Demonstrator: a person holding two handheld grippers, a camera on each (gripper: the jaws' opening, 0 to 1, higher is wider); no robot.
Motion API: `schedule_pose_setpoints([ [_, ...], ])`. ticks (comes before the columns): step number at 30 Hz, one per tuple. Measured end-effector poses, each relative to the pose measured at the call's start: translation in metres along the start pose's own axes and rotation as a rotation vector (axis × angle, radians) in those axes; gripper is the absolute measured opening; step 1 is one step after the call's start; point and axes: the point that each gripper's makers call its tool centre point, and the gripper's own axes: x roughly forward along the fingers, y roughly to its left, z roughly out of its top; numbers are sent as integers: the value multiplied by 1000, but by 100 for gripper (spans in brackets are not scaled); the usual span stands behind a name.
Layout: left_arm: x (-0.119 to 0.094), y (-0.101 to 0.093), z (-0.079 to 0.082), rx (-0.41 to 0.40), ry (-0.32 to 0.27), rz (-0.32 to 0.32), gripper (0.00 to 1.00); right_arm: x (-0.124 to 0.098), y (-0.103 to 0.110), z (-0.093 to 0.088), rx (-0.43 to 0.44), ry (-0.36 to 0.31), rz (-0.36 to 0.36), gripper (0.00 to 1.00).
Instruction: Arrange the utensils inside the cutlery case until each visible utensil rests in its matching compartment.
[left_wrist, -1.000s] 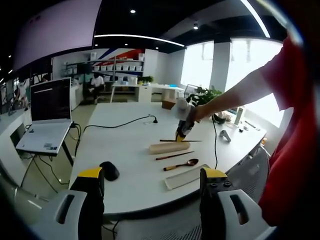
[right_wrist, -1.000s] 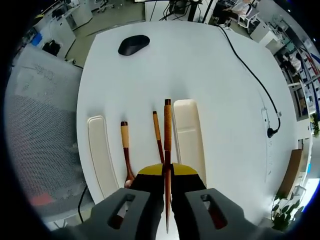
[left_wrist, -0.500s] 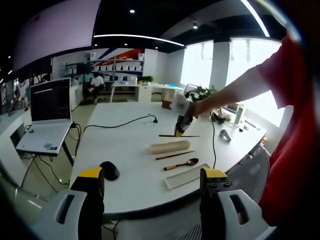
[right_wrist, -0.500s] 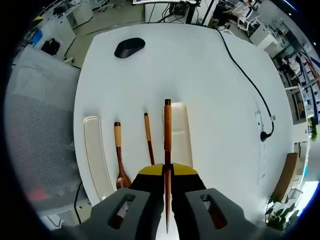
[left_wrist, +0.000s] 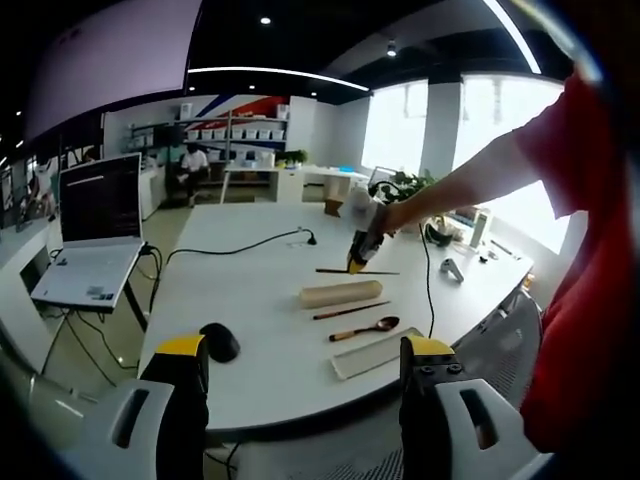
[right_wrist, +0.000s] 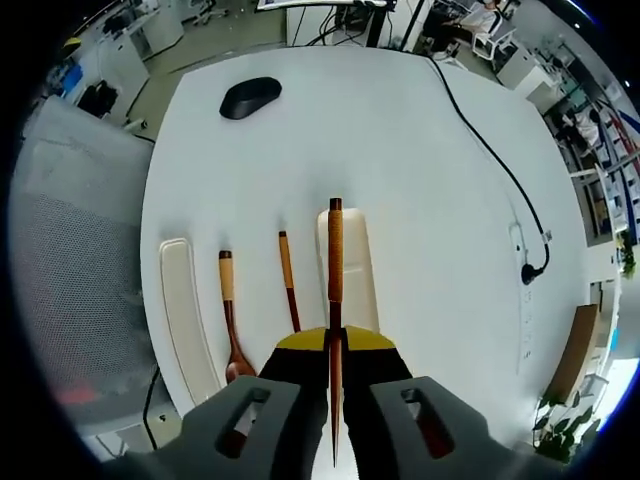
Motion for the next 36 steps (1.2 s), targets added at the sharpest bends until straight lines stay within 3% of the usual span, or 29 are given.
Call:
schedule_pose_setpoints([
  [10, 0, 4, 1, 3, 6, 11, 80, -1, -10, 3, -16, -5, 19, 0],
  [16, -3, 6, 4, 4, -4, 20, 80, -16, -11, 11, -28, -10, 38, 0],
  [26, 1, 5, -3, -9, 12, 14, 80, 1, -20, 9, -77, 5, 31, 0],
  [28, 2, 6, -2, -6, 13, 15, 80, -1, -21, 14, -43, -13, 40, 0],
  [36, 4, 11, -1, 6, 19, 18, 80, 8, -33, 25, -39, -42, 38, 0],
])
